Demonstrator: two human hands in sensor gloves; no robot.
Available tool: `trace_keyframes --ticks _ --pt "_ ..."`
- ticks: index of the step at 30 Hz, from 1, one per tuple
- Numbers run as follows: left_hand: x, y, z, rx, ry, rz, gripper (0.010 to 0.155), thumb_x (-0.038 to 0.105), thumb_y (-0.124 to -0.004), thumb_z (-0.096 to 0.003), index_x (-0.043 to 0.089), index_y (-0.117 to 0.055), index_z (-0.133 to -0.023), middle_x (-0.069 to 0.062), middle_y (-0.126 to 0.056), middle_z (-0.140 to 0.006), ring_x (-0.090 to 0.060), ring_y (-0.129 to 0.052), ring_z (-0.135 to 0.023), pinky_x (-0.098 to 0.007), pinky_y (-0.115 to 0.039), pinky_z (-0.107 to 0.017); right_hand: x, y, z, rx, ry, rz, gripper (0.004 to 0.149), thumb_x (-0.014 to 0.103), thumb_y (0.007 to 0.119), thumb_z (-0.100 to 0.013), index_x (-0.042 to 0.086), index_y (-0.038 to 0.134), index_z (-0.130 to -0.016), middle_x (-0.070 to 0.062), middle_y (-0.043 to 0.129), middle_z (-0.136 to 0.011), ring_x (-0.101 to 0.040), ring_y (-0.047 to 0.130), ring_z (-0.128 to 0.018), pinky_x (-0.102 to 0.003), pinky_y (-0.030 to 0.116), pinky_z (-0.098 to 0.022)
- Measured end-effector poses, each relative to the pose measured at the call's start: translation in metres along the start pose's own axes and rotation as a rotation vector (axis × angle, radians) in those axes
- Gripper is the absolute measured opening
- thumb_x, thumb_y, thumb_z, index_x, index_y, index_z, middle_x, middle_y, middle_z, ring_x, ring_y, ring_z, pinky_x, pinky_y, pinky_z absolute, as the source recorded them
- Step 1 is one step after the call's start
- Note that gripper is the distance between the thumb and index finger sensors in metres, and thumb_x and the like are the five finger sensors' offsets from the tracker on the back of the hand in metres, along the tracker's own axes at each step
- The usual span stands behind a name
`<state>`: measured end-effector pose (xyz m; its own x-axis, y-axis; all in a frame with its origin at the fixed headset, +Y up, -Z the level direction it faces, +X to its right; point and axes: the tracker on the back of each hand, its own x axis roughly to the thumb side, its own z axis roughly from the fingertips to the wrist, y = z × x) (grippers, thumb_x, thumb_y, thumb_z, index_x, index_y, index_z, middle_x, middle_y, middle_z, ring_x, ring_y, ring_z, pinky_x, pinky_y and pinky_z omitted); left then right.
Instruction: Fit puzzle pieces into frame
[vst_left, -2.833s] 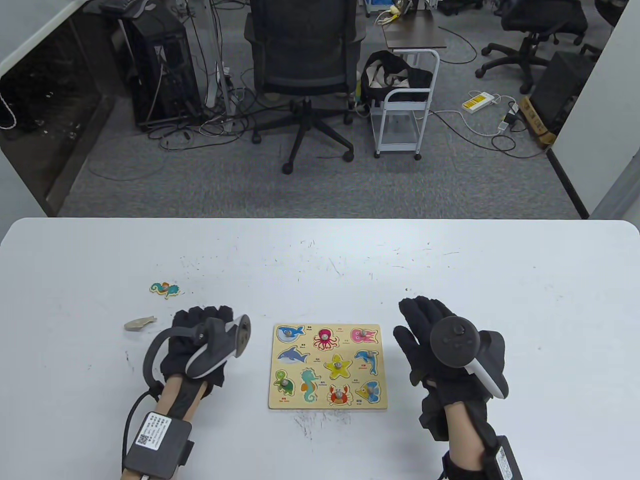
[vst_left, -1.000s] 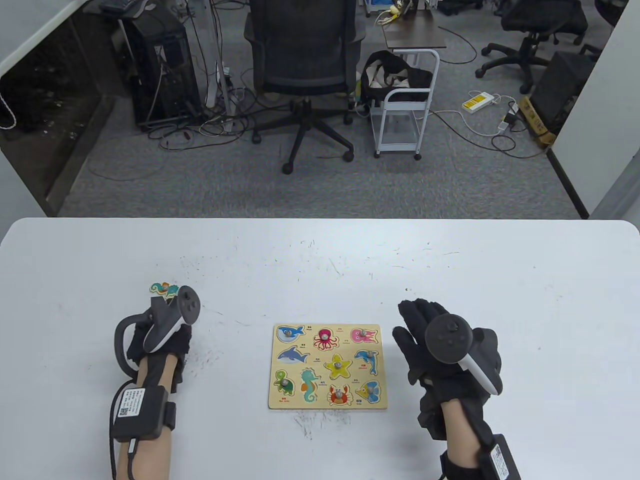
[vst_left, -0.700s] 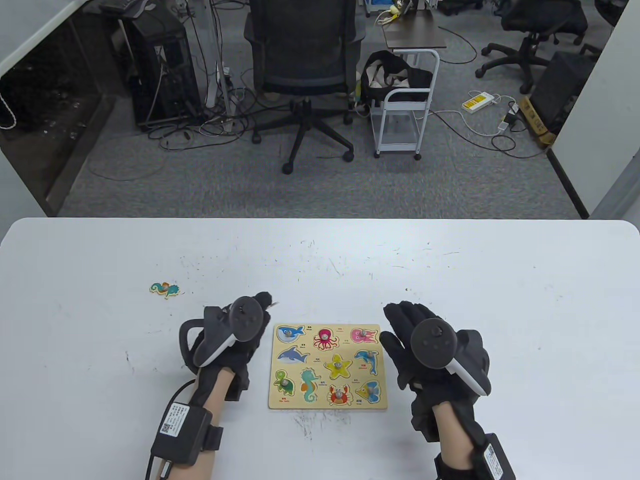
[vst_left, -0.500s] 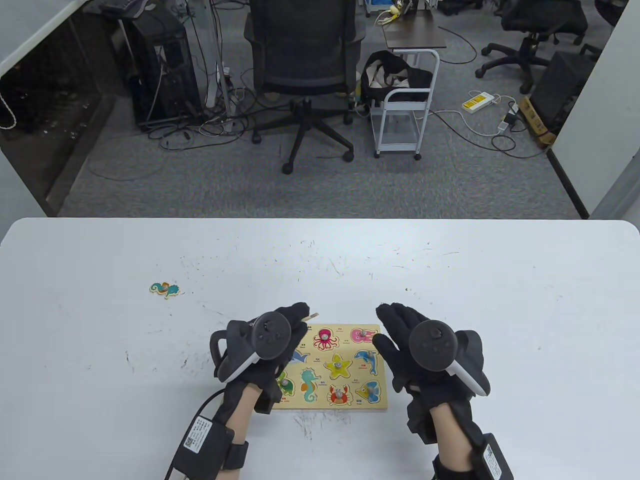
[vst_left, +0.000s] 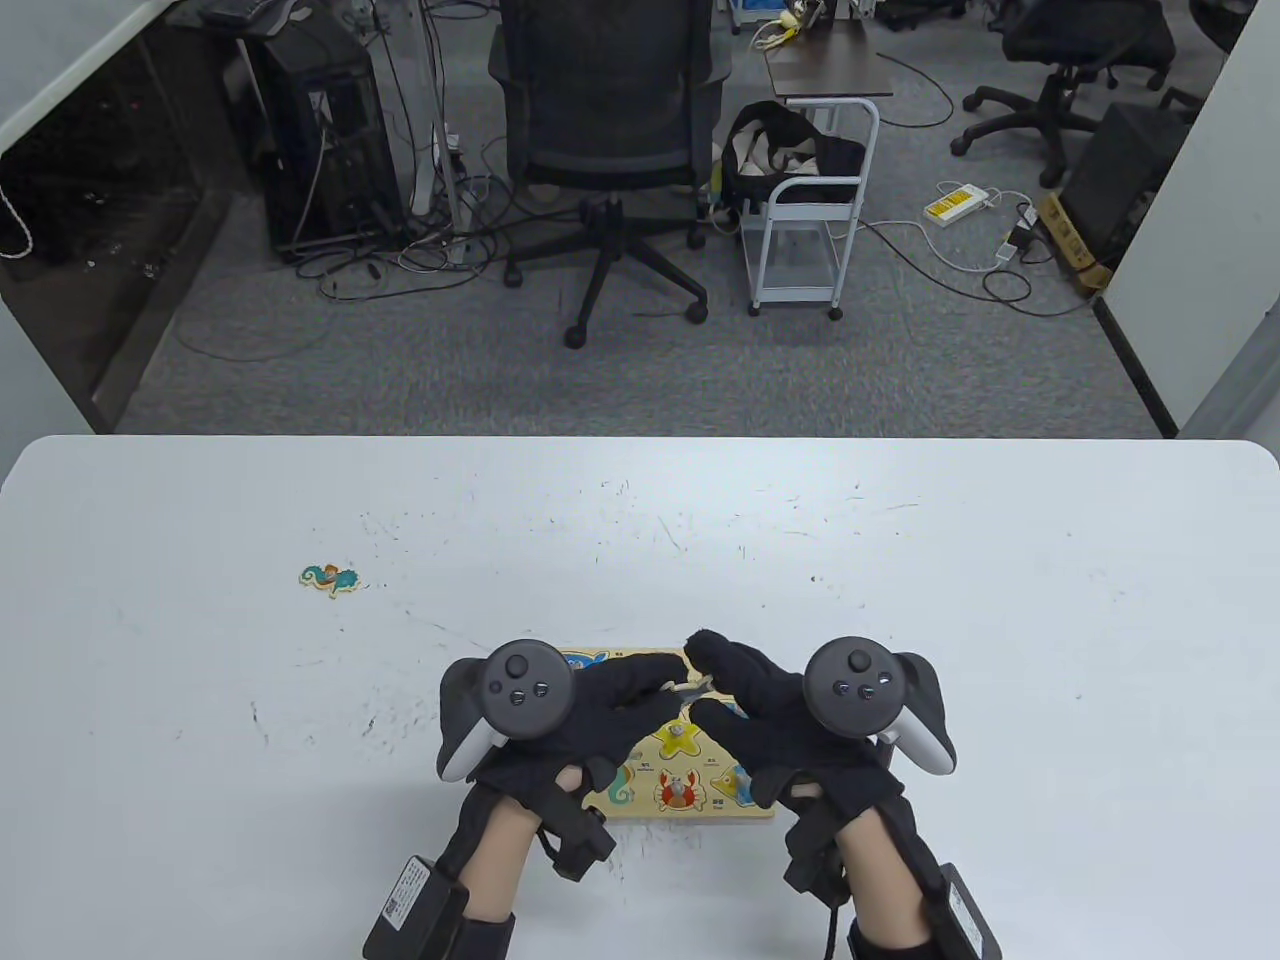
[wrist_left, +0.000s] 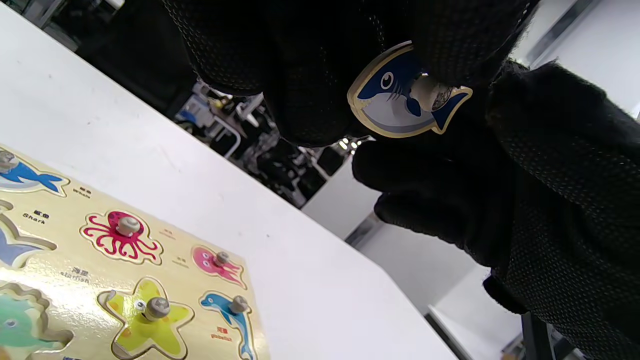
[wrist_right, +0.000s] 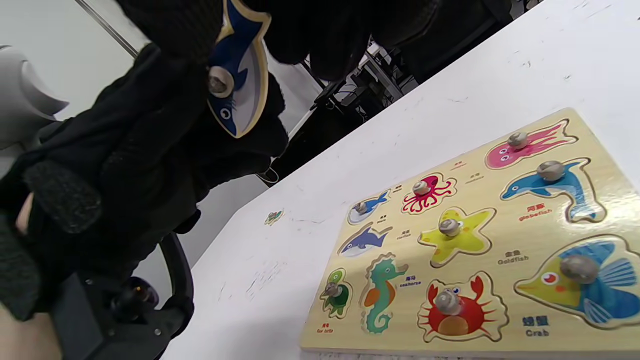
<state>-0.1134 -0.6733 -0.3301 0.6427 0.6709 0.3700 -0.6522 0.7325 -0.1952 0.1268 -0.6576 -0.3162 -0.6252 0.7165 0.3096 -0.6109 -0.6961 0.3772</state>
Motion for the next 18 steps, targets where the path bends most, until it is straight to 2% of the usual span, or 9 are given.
trace_keyframes --ticks 7,12,18 --pt "0.003 -0.001 0.001 -0.013 0.001 0.033 0.048 0.055 -0.082 -0.0461 0.038 -0.083 -0.091 0.011 -0.103 -0.083 -0.01 -0.104 -0.072 -0.037 -0.085 -0.064 0.002 -0.001 0.003 -0.114 0.049 0.04 0.052 0.04 0.087 -0.044 0.029 0.073 -0.093 0.005 0.092 -0.084 -0.017 0.1 -0.067 -0.044 0.079 -0.059" --pt "0.009 -0.002 0.004 0.014 0.01 0.004 0.049 0.055 -0.08 -0.0473 0.037 -0.082 -0.093 0.01 -0.102 -0.085 -0.012 -0.103 -0.075 -0.038 -0.083 -0.065 -0.001 -0.004 0.004 -0.138 0.046 0.01 0.049 0.041 0.088 -0.043 0.031 0.077 -0.09 0.006 0.094 -0.08 -0.016 0.101 -0.064 -0.043 0.081 -0.057" --pt "0.023 0.004 0.014 0.158 -0.013 -0.18 0.054 0.055 -0.08 -0.0477 0.036 -0.077 -0.099 0.009 -0.098 -0.092 -0.014 -0.1 -0.082 -0.041 -0.08 -0.068 -0.008 -0.008 0.003 -0.133 0.052 -0.08 0.046 0.041 0.087 -0.043 0.032 0.08 -0.087 0.005 0.096 -0.079 -0.017 0.102 -0.063 -0.043 0.081 -0.056"
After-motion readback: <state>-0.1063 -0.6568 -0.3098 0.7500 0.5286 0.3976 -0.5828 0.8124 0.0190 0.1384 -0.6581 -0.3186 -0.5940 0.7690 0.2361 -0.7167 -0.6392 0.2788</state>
